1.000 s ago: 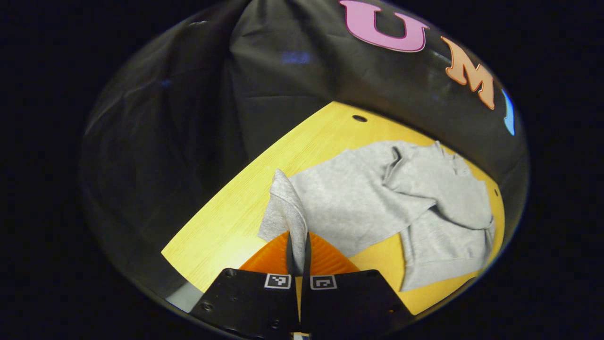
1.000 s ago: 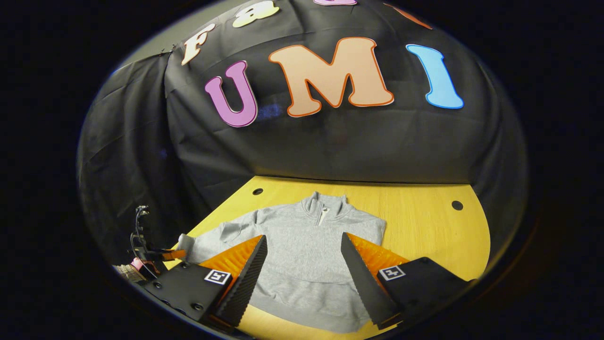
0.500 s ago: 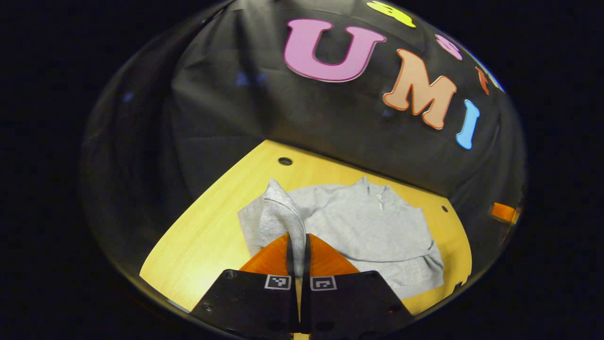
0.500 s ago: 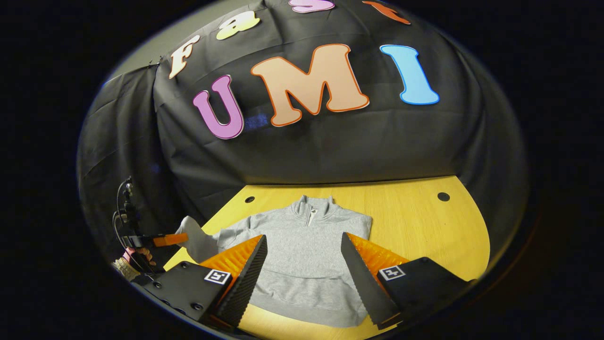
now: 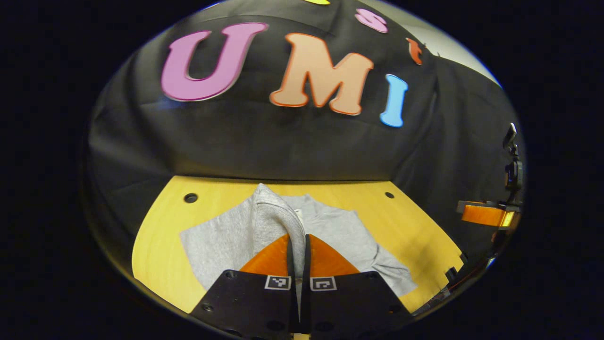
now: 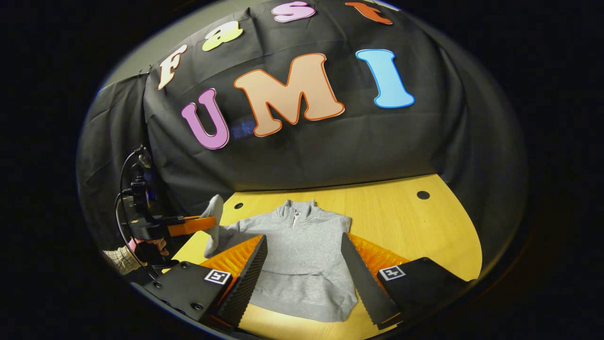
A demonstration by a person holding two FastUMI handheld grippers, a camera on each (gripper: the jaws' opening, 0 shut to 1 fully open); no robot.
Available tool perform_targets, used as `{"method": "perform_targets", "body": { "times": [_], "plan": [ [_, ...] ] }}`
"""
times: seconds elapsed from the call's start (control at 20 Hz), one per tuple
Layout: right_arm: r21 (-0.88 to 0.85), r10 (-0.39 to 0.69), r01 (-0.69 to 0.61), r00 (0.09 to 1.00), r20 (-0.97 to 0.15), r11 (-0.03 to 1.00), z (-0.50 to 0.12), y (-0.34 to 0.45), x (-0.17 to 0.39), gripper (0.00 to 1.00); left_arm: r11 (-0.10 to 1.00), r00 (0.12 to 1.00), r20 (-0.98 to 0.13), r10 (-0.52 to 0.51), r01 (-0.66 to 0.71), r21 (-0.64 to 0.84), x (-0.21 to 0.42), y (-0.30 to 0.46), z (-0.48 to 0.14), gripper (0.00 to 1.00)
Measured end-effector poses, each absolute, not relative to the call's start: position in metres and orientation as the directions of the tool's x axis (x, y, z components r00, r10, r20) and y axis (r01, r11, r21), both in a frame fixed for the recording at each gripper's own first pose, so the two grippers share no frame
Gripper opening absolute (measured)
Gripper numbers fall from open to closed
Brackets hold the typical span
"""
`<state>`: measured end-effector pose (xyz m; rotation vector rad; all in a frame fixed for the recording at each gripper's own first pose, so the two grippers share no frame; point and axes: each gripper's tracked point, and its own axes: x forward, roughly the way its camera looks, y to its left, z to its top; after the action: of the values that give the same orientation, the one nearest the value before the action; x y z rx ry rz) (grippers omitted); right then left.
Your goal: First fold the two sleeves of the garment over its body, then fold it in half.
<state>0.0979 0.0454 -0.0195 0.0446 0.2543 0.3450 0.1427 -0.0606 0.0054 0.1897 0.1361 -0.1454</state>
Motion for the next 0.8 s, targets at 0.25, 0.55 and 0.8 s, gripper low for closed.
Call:
{"method": "perform_targets", "body": {
  "times": [0.25, 0.55, 0.8],
  "plan": [
    [0.091, 0.305, -0.292, 0.923, -0.234, 0.952, -0.019, 0.024, 0.093, 0.98, 0.914, 0.943, -0.174, -0.285, 0.322, 0.247, 0.183, -0.145, -0.002, 0.0],
    [0.104, 0.285, -0.267, 0.928, -0.241, 0.958, -0.025, 0.009, 0.093, 0.94, 0.889, 0.914, -0.208, -0.347, 0.391, 0.236, 0.24, -0.206, -0.019, 0.02],
    [0.099, 0.269, -0.252, 0.933, -0.239, 0.963, -0.025, 0.001, 0.094, 0.94, 0.891, 0.916, -0.259, -0.306, 0.371, 0.261, 0.286, -0.207, -0.054, 0.01]
  ]
}}
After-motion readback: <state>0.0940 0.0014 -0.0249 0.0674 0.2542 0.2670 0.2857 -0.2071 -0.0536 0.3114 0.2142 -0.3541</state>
